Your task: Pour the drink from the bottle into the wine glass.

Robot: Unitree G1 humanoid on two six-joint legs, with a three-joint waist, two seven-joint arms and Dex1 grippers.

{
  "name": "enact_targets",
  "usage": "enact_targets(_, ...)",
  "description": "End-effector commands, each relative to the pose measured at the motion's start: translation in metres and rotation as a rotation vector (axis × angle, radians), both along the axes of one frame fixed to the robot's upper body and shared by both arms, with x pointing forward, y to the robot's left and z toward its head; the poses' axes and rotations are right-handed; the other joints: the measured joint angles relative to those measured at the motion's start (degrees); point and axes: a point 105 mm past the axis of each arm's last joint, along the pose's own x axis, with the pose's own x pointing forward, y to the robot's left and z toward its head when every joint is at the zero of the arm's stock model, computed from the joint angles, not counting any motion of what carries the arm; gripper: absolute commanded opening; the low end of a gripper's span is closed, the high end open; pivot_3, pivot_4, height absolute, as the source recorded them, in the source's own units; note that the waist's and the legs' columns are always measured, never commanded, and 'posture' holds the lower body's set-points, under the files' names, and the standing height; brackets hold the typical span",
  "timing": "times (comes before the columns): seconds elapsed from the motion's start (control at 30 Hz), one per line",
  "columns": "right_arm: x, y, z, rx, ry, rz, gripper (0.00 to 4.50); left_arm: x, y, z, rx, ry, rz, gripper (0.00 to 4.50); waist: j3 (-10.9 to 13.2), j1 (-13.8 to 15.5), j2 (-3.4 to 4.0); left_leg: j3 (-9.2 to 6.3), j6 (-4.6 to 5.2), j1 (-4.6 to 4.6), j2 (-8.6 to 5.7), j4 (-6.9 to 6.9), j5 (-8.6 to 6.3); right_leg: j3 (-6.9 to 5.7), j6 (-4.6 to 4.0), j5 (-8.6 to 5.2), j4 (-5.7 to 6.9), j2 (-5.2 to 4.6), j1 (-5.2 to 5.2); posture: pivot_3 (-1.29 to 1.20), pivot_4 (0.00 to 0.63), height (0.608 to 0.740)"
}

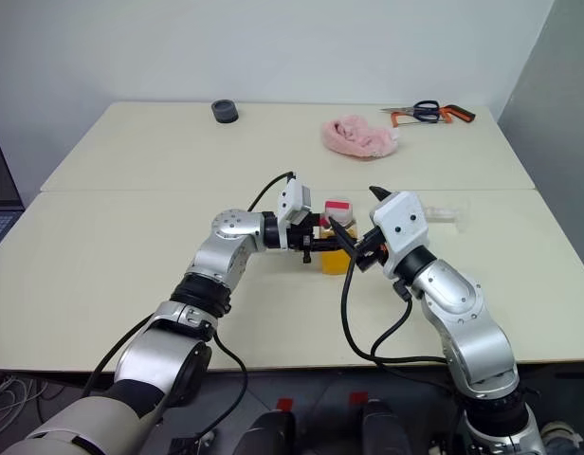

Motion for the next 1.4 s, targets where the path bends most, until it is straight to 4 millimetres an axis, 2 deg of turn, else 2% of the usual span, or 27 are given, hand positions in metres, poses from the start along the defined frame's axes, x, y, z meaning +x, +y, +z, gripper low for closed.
enact_targets(0.03, -0.005, -0.005, 0.011, 0.005, -0.049, -0.008, 4.33, -0.001, -0.002, 0.020, -0.043, -0.060, -0.018, 1.69, 0.0, 0.0, 0.00, 0.00, 0.00, 0.00, 0.00, 0.00, 0.00, 0.00, 0.00, 0.00, 0.00, 0.00, 0.00, 0.00, 0.150, 0.740)
enact_targets(0.27, -0.007, -0.006, 0.010, 0.002, -0.044, -0.001, 4.33, -0.001, -0.001, 0.020, -0.042, -0.061, -0.016, 1.69, 0.0, 0.0, 0.00, 0.00, 0.00, 0.00, 0.00, 0.00, 0.00, 0.00, 0.00, 0.00, 0.00, 0.00, 0.00, 0.00, 0.150, 0.740)
enact_targets(0.77, -0.026, 0.007, 0.012, 0.067, 0.015, 0.139, 4.33, 0.000, -0.001, 0.020, -0.043, -0.062, -0.013, 1.69, 0.0, 0.0, 0.00, -0.01, 0.00, 0.00, 0.01, 0.00, 0.00, 0.00, 0.00, 0.00, 0.00, 0.00, 0.00, 0.00, 0.150, 0.740)
enact_targets(1.07, -0.016, 0.003, 0.015, 0.138, 0.057, 0.112, 4.33, 0.001, -0.002, 0.022, -0.051, -0.066, -0.008, 1.69, 0.0, 0.0, 0.00, -0.01, 0.00, 0.00, 0.01, 0.00, 0.00, 0.00, 0.00, 0.00, 0.01, 0.00, 0.00, 0.00, 0.150, 0.740)
enact_targets(1.4, -0.008, 0.009, 0.015, 0.163, 0.103, 0.150, 4.33, 0.000, -0.002, 0.022, -0.056, -0.066, -0.008, 1.69, 0.0, 0.0, 0.00, -0.01, 0.00, 0.00, 0.01, 0.00, 0.00, -0.01, 0.00, 0.00, 0.01, 0.00, 0.00, 0.00, 0.150, 0.740)
